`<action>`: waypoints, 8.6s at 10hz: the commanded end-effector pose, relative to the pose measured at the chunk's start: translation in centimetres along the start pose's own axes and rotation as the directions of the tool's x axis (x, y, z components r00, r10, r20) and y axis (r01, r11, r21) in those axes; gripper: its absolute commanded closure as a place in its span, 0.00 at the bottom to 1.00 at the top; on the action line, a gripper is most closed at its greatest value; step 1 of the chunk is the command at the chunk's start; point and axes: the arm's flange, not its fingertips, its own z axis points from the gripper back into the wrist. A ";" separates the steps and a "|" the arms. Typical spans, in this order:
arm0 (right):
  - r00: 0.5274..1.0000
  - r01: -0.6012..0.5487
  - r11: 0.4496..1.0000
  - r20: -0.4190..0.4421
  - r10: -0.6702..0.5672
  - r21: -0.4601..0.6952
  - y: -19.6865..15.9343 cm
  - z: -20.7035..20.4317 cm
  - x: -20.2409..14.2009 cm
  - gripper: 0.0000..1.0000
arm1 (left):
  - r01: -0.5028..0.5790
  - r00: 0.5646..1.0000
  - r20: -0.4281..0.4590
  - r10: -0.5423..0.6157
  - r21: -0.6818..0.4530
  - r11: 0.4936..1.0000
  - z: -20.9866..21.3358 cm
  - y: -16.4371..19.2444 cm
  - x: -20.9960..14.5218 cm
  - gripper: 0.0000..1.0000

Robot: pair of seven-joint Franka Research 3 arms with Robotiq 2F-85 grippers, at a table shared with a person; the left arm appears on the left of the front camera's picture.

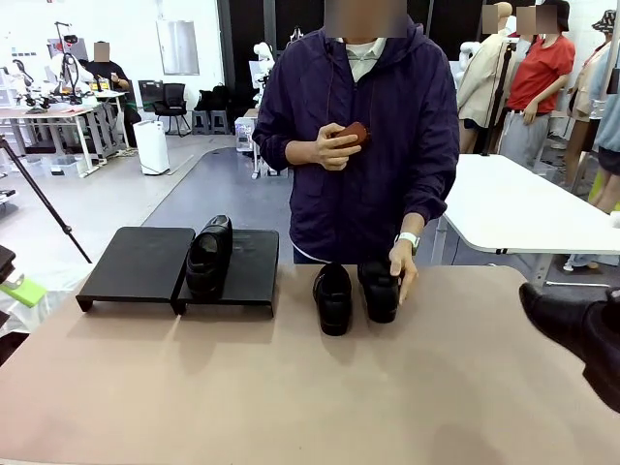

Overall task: Organize the shoes by placing them on the stand.
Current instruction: Pick up one Shoe and place it in the middle of the table, then place the Shoe from the middle of the table onto the Shoes Stand.

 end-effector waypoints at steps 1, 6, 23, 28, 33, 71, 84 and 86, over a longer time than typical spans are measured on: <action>0.989 0.148 0.987 -0.014 -0.149 -0.059 -4.4 -1.6 -0.6 1.00 | 0.006 1.000 -0.008 -0.006 0.003 1.000 0.4 0.2 0.0 0.00; 0.947 0.312 0.947 -0.061 -0.317 -0.079 -11.3 -2.2 1.7 1.00 | 0.006 1.000 -0.008 -0.006 0.003 1.000 0.4 0.2 0.0 0.00; 0.988 -0.054 0.995 -0.149 0.041 -0.081 28.8 -2.3 -17.6 1.00 | 0.006 1.000 -0.008 -0.006 0.003 1.000 0.4 0.2 0.0 0.00; 0.984 -0.178 0.982 0.014 0.178 0.063 38.4 -10.5 -14.3 1.00 | 0.006 1.000 -0.008 -0.006 0.003 1.000 0.4 0.2 0.0 0.00; 0.982 -0.191 0.980 0.004 0.191 0.059 37.7 -10.1 -15.2 1.00 | 0.006 1.000 -0.008 -0.006 0.003 1.000 0.4 0.2 0.0 0.00; 0.930 -0.283 0.663 0.028 0.368 0.693 0.6 -4.5 3.7 0.00 | 0.006 1.000 -0.008 -0.006 0.003 1.000 0.4 0.2 0.0 0.00; 0.930 -0.283 0.663 0.028 0.368 0.693 0.6 -4.5 3.7 0.00 | -0.178 0.970 -0.144 0.198 0.136 0.974 -9.2 -7.5 2.4 0.00; 0.930 -0.283 0.663 0.028 0.368 0.693 0.6 -4.5 3.7 0.00 | -0.205 0.955 -0.158 0.250 0.255 0.945 -17.8 -13.4 3.0 0.00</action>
